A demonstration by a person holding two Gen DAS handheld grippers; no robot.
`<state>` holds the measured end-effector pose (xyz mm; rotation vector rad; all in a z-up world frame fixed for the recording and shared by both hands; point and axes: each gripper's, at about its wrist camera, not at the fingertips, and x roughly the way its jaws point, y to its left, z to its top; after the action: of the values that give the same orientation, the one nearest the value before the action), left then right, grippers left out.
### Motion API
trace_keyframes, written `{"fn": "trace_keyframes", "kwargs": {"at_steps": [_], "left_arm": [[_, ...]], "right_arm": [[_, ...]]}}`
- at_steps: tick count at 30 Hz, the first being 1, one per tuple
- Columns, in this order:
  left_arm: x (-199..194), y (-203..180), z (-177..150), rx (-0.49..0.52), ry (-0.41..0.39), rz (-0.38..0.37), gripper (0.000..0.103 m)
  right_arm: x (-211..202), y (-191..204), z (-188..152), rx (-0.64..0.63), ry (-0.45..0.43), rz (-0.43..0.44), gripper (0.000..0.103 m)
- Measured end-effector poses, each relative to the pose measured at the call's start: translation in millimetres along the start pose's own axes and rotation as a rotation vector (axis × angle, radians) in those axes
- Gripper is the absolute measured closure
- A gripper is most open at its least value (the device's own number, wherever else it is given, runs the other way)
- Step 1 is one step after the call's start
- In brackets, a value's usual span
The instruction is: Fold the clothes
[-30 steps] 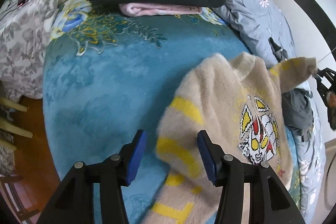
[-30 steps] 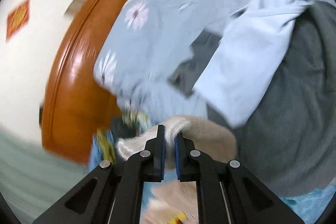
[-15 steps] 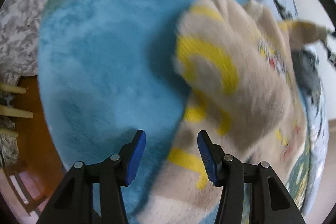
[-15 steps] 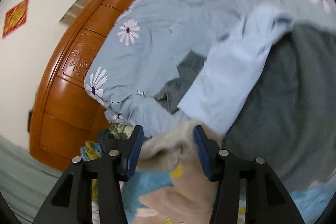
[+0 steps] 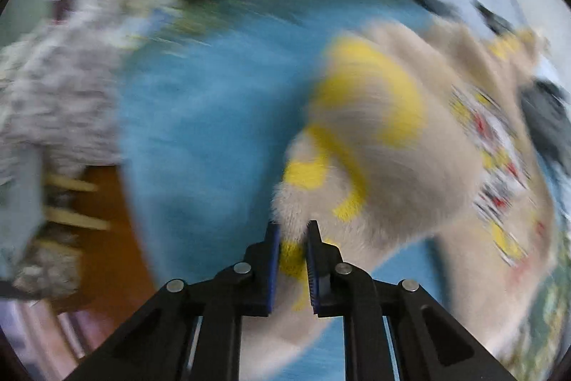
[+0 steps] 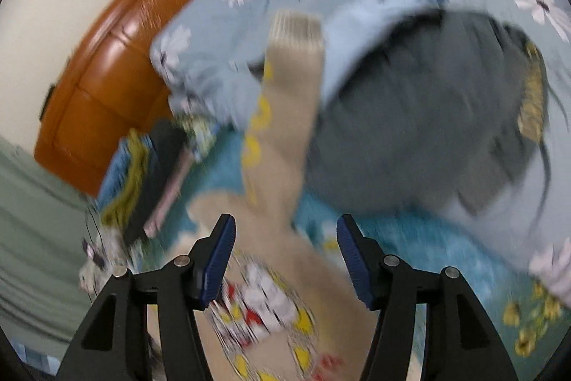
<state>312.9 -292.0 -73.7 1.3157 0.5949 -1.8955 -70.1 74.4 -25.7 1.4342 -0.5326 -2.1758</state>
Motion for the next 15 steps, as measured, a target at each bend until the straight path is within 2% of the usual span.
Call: {"fn": "trace_keyframes", "kwargs": {"at_steps": [1, 3, 7, 11, 13, 15], "left_arm": [[-0.9, 11.2, 4.1, -0.022, -0.004, 0.053, 0.088], [1.1, 38.4, 11.6, -0.092, 0.017, 0.098, 0.088], [-1.5, 55.7, 17.5, -0.193, 0.036, 0.082, 0.083], [-10.5, 48.1, 23.7, -0.179, 0.023, 0.096, 0.076], [-23.1, 37.7, 28.5, -0.142, -0.011, 0.103, 0.060], [-31.3, 27.2, 30.3, -0.116, -0.044, 0.098, 0.050]], "right_arm": [[2.4, -3.8, -8.7, -0.003, 0.020, -0.008, 0.043], [9.3, -12.5, -27.1, -0.006, 0.073, -0.022, 0.043], [19.8, -25.7, -60.2, -0.036, 0.158, -0.061, 0.043], [19.9, -37.2, -79.5, -0.085, 0.207, -0.099, 0.043], [17.1, -44.0, -86.1, -0.101, 0.221, -0.118, 0.043], [12.3, -53.6, -88.8, -0.090, 0.226, -0.135, 0.043]]}}
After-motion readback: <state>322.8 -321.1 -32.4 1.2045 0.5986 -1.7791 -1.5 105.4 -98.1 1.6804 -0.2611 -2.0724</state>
